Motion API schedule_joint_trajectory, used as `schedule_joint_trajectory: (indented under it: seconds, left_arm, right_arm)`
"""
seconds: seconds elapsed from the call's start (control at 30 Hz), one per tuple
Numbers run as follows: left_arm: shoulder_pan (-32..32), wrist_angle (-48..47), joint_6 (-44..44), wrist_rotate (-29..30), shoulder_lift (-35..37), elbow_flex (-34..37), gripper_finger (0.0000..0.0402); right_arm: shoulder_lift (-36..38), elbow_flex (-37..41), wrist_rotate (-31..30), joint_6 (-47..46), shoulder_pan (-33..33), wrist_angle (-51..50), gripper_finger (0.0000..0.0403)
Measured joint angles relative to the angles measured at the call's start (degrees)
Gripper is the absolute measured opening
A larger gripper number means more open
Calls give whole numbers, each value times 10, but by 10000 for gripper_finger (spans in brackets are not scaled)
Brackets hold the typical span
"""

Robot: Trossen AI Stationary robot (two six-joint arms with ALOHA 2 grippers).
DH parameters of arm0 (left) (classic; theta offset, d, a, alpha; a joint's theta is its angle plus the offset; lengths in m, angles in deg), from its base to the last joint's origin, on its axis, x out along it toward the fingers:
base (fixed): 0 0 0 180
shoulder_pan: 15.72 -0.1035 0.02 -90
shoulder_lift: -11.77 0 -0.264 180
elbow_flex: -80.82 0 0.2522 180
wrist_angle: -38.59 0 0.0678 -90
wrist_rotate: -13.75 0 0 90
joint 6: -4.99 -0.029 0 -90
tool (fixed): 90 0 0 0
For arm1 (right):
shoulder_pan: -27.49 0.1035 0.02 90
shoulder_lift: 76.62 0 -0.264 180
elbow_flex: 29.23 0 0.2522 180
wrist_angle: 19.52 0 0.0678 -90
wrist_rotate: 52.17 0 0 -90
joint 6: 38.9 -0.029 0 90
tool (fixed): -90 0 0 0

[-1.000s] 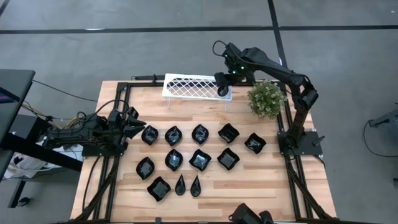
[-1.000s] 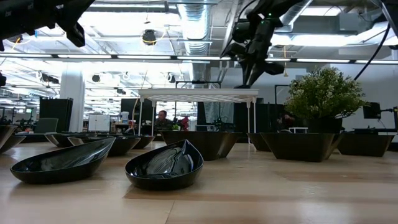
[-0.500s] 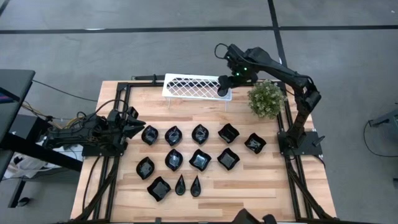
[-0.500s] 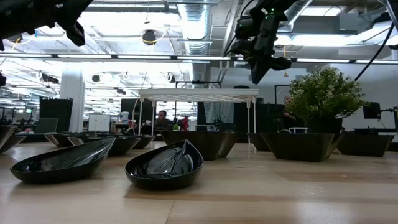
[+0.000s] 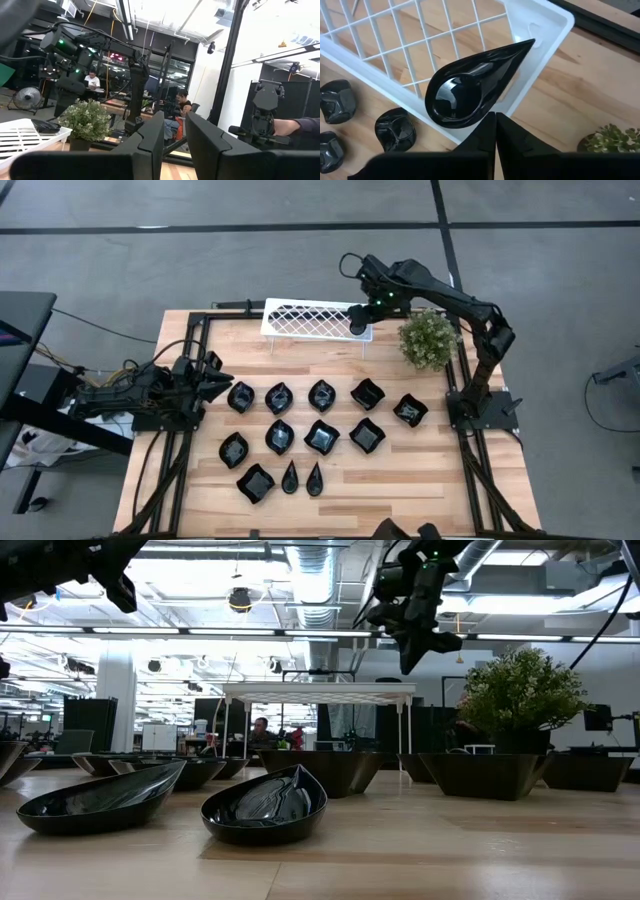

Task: Pick & Place Mini shaped plates
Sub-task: Stack the black drop shaped plate on top of the black drop shaped plate on the shelf

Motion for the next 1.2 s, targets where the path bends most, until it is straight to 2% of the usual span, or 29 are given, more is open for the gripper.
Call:
schedule_joint_trajectory:
  seconds: [0.2, 0.33, 0.4, 0.63, 0.83, 1.0, 1.2]
  left_arm:
    - [0, 3, 0, 0, 0, 0, 82]
    - [0, 5, 0, 0, 0, 0, 82]
    - [0, 7, 0, 0, 0, 0, 82]
    - [0, 9, 0, 0, 0, 0, 82]
    - [0, 9, 0, 0, 0, 0, 82]
    - [0, 9, 0, -4, 0, 0, 82]
    - [0, 9, 0, -61, 0, 0, 82]
  right_arm:
    - [0, 0, 1, 19, 3, -2, 3]
    - [15, 1, 45, 74, 24, -6, 2]
    - [31, 1, 67, 103, 48, -6, 1]
    - [89, 1, 71, 142, 183, 10, 1]
    - [107, 1, 34, 79, 315, 53, 1]
    - [98, 0, 31, 0, 415, 112, 1]
    - [62, 0, -13, -75, 509, 162, 1]
